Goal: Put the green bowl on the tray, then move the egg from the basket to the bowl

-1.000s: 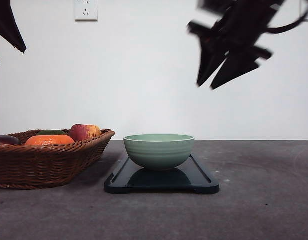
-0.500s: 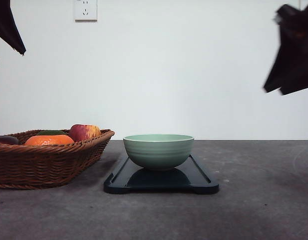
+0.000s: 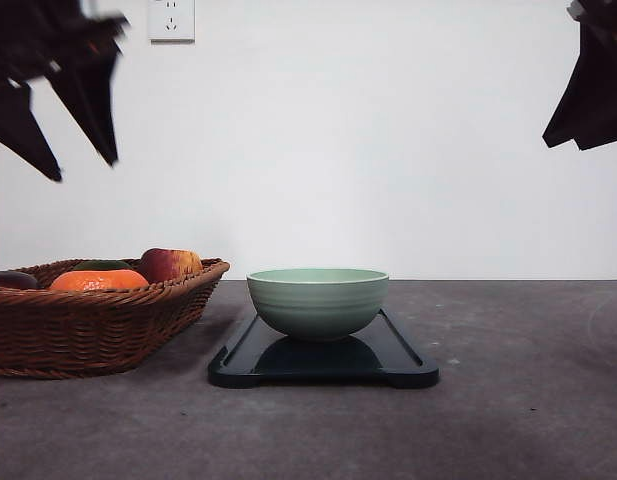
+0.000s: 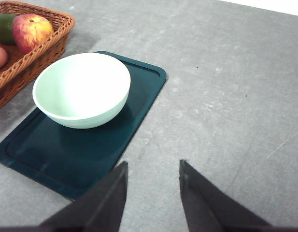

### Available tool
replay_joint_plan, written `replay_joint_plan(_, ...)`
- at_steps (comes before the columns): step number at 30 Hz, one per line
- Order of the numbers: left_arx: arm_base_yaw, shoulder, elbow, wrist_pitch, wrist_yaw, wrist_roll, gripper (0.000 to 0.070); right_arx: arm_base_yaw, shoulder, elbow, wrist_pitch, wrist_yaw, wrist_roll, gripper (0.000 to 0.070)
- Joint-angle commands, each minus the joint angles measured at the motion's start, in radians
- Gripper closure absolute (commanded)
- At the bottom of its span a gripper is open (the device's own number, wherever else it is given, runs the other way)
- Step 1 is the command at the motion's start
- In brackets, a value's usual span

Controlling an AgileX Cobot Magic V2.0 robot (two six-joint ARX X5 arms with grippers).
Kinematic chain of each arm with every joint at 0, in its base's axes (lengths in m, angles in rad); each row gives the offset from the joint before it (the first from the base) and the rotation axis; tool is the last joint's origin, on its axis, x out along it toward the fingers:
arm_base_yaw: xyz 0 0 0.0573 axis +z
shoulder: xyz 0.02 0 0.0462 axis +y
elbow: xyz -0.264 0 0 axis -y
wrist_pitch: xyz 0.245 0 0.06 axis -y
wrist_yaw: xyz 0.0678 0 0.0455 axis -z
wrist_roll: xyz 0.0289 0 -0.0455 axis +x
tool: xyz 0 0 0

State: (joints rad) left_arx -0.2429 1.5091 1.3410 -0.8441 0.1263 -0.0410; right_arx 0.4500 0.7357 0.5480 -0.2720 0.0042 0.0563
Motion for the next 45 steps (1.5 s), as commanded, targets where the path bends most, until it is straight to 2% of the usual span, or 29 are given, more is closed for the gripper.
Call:
replay_joint_plan(1, -0.006, 0.064, 0.055, -0.001, -0.029, 0.012, 0.0256, 0.005, 0.008, 0.005, 0.009, 0.004, -0.005, 0.0493)
replay_joint_plan(6, -0.006, 0.193, 0.12, 0.019, -0.083, 0.055, 0.0256, 0.005, 0.008, 0.005, 0.009, 0.004, -0.005, 0.0493)
replay_joint_plan(17, 0.0, 0.37, 0.126, 0.079, -0.096, 0.055, 0.0256, 0.005, 0.008, 0.005, 0.009, 0.004, -0.005, 0.0493)
replay_joint_plan(33, 0.001, 0.44, 0.126, 0.08, -0.109, 0.055, 0.027, 0.005, 0.008, 0.005, 0.002, 0.004, -0.004, 0.0493)
replay_joint_plan(36, 0.0, 0.44, 0.126, 0.08, -0.109, 0.055, 0.0308, 0.005, 0.008, 0.005, -0.009, 0.004, -0.004, 0.0493)
replay_joint_plan(39, 0.001, 0.44, 0.126, 0.076, -0.109, 0.055, 0.0433, 0.005, 0.008, 0.005, -0.019, 0.004, -0.004, 0.0493)
replay_joint_plan(45, 0.001, 0.44, 0.126, 0.069, -0.109, 0.055, 0.0442, 0.005, 0.008, 0.005, -0.024, 0.004, -0.004, 0.0493)
